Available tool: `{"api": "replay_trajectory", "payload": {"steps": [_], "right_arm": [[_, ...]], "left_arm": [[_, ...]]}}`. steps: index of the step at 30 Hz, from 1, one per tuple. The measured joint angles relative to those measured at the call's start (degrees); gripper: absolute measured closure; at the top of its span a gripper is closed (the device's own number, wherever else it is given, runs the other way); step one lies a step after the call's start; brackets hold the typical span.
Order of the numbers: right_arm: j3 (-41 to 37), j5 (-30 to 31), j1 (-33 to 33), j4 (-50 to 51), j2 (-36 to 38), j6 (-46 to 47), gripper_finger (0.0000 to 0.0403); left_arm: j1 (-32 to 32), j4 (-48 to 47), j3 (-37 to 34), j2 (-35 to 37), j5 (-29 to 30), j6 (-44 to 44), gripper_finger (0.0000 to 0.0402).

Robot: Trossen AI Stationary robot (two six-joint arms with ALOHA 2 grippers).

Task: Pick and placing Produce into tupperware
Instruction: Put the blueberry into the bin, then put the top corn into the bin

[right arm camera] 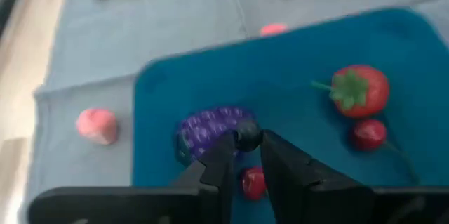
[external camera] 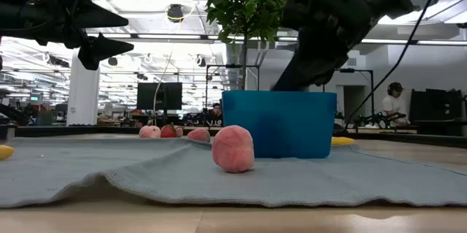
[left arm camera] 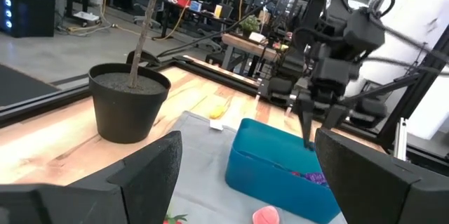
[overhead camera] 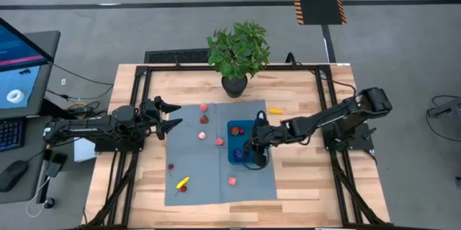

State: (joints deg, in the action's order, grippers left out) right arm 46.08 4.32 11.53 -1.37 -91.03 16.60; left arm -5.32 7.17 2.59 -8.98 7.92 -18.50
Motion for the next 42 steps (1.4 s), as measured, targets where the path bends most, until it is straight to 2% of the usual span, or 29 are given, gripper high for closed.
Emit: {"api": "replay_trajectory", "payload": {"steps": [9,12,16,21,25,31,38,42], "right_arm": [[3.51,0.98,-1.28,-0.34,-3.07,-2.61,0.0185],[4.03,2.7,-1.84,-0.11,-1.02,-5.91,0.0165],[4.33,5.56,-1.9,-0.35,2.9,-12.3,0.0167],[4.31,6.74,-1.97,0.11,8.19,-13.65,0.0184],[4.26,6.85,-2.7,6.42,12.59,-13.64,0.0192],[4.2,14.94,-3.06,17.1,17.8,-14.7,0.0193],[3.83,12.22,-2.51,17.82,19.22,-14.04,0.0194],[-0.53,10.57,-2.21,12.05,19.44,-15.85,0.0194]], "left_arm": [[-0.02,0.03,0.0,0.0,0.02,0.02,0.0086],[0.0,-0.01,0.0,0.0,0.02,0.02,0.0086],[-0.02,-0.17,0.0,0.01,0.02,0.02,0.0086],[-0.02,-0.21,0.0,-0.02,0.02,0.02,0.0086],[0.0,-0.57,0.0,-0.02,0.02,0.01,0.0086],[-0.02,-2.19,0.0,-0.02,0.01,-1.36,0.0086],[-0.02,-2.25,0.0,-0.01,0.02,-1.75,0.0086],[0.0,-2.23,0.0,-0.02,0.02,-1.78,0.0086]]}}
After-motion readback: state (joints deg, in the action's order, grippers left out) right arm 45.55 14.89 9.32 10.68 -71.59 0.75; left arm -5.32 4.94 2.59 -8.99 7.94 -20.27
